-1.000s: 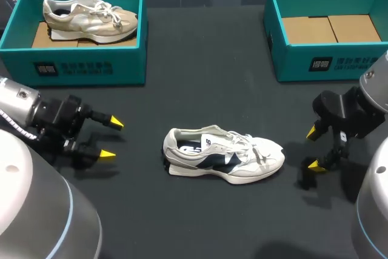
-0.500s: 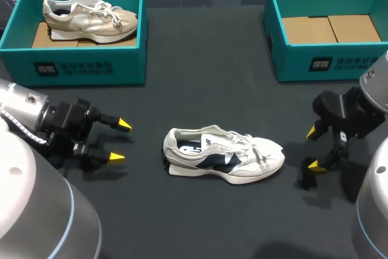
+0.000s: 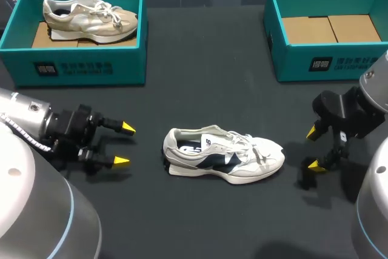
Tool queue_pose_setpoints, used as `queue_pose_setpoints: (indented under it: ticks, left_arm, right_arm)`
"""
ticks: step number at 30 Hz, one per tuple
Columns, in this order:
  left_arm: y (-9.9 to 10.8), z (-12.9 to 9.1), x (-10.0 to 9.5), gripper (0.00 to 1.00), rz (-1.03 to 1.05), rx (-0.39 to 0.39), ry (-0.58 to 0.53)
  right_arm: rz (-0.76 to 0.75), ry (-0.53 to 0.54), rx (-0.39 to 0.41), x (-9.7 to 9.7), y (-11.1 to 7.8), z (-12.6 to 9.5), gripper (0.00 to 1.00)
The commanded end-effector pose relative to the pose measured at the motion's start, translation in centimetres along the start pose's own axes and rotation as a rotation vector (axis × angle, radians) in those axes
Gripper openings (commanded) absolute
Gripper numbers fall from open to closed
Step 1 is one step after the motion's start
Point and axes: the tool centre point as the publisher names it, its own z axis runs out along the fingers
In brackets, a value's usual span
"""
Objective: Take the shoe out of the shoebox, open the shoe tongue, remove and reinsert the insole, then place the shoe into the shoebox
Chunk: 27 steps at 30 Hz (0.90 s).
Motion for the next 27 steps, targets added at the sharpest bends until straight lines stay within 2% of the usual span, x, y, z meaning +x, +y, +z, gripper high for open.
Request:
queue_pose_setpoints:
  ticks: [1,27]
  left_arm:
    - [-0.1,1.4,-0.1,1.00,0.012,-0.001,-0.023]
    - [-1.6,5.4,0.2,1.00,0.065,0.023,-0.101]
  right_arm:
    - [0.000,-0.002,0.001,0.1,0.0,0.0,1.00]
    - [0.000,-0.002,0.001,0.1,0.0,0.0,1.00]
